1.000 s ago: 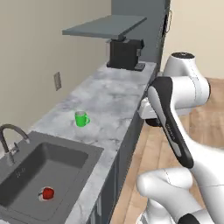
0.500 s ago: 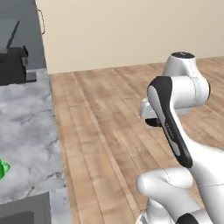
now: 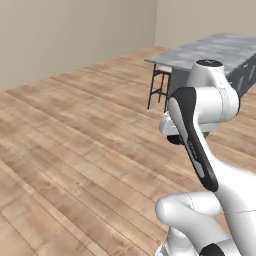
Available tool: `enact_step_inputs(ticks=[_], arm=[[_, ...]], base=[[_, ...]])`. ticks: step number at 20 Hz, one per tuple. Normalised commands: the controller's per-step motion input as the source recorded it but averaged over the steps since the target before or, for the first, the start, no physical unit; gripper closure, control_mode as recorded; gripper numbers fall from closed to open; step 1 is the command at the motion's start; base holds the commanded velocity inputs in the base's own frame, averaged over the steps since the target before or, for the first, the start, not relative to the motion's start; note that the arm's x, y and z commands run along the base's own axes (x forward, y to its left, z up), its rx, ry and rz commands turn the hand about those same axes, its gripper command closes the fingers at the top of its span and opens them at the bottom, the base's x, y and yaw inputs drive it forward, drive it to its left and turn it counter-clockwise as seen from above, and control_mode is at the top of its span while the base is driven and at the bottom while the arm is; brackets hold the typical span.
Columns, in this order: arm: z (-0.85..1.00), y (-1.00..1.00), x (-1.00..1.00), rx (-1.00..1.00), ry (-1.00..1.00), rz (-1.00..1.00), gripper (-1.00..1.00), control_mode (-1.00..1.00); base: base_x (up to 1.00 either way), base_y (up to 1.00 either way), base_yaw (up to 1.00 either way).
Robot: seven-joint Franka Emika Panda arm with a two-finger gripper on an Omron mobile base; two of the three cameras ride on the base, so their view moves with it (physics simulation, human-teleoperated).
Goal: Clear the mugs and bowl far away from the sink.
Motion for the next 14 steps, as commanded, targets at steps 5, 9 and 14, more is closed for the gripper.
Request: enact_step_inputs(ticks=[5, 9, 14], arm=[[0.0, 0.0, 0.0, 0.0, 0.0, 0.0, 1.0, 1.0], [0.0, 0.0, 0.0, 0.0, 0.0, 0.0, 1.0, 1.0], [0.0, 0.0, 0.0, 0.0, 0.0, 0.0, 1.0, 1.0]], base=[[0.83, -0.38, -0.37], [1.0, -0.11, -0.27], [1.0, -0.09, -0.22]])
